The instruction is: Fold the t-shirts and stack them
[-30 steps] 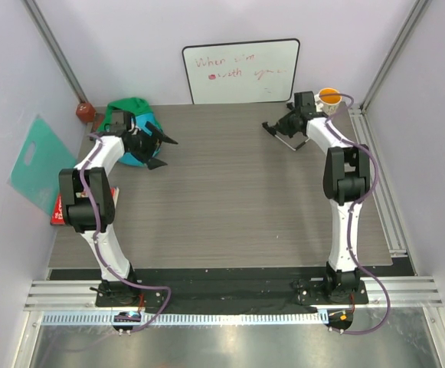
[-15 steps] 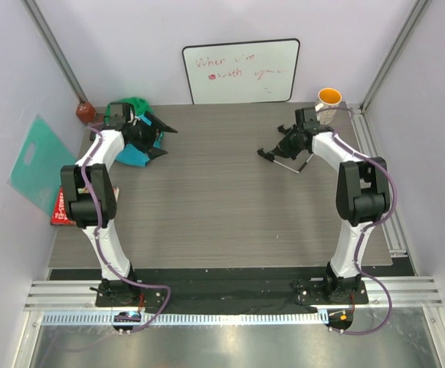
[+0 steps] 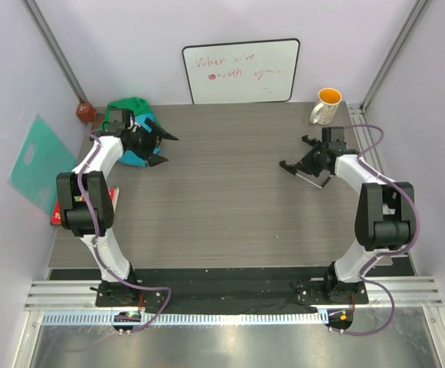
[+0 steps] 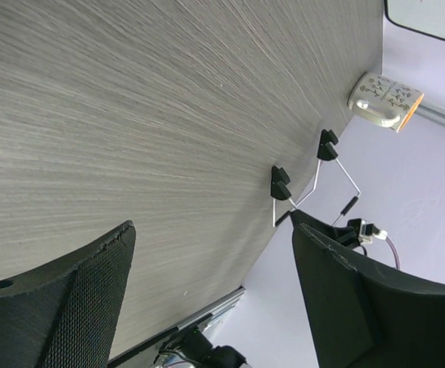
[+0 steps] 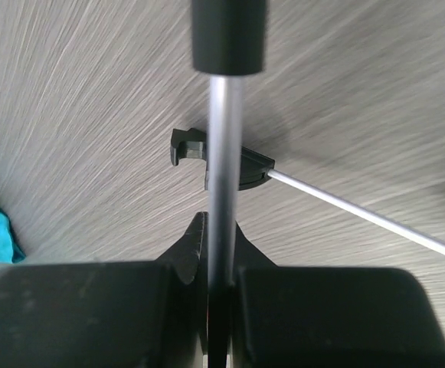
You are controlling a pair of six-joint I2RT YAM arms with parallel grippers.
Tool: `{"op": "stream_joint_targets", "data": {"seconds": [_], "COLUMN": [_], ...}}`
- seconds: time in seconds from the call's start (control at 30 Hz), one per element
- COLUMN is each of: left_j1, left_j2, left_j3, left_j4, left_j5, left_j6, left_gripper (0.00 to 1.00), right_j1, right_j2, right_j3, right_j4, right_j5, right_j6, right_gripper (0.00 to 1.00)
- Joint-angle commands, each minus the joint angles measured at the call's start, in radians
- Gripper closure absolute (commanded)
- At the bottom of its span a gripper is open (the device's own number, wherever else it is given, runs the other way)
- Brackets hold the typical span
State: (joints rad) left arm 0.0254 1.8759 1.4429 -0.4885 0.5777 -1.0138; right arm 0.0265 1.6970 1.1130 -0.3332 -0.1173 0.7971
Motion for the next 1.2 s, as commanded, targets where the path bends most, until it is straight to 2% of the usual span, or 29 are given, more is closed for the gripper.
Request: {"op": "stream_joint_targets", "data": {"seconds": [0.0, 0.1, 0.2, 0.33, 0.43, 0.63, 0.8, 0.93, 1.17], "left_j1": [-0.015, -0.015, -0.059, -0.064, -0.065, -0.065, -0.079, -0.097, -0.108], "left_j2": [-0.080, -0.092, -0.106, -0.122, -0.136, -0.141, -0.123, -0.113, -0.119], "left_j3": [-0.006, -0.007, -0.007, 0.004, 0.002, -0.007, -0.001, -0.004, -0.035], "left_j4": [-0.008, -0.031, -0.056, -0.082, -0.093, -0.093, -0.090, -0.087, -0.078], "left_j5": [0.024, 0.007, -0.001, -0.013, -0.026, -0.030, -0.027, -0.016, -0.010], "left_j6": [0.021, 0.044, 0.053, 0.069, 0.073, 0.073, 0.073, 0.075, 0.081], "left_gripper": [0.17, 0.17, 0.16, 0.16, 0.16, 0.16, 0.16, 0.16, 0.16], "right_j1": [-0.103, -0.146, -0.198, -0.241, -0.264, -0.301, -0.333, -0.341, -0.341], "right_j2": [-0.013, 0.004, 0.041, 0.130, 0.124, 0.044, -0.075, -0.167, -0.284], "right_j3": [-0.128, -0.145, -0.124, -0.056, -0.053, -0.123, -0.264, -0.346, -0.390], "right_j4": [-0.073, -0.014, 0.032, 0.028, 0.026, -0.009, -0.027, -0.058, -0.162], "right_j5": [0.179, 0.176, 0.137, 0.061, 0.061, 0.070, 0.068, 0.077, 0.053], "right_j6": [-0.113, -0.154, -0.177, -0.188, -0.184, -0.220, -0.217, -0.191, -0.095], "right_gripper": [0.99, 0.99, 0.99, 0.99, 0.99, 0.99, 0.99, 0.99, 0.99]}}
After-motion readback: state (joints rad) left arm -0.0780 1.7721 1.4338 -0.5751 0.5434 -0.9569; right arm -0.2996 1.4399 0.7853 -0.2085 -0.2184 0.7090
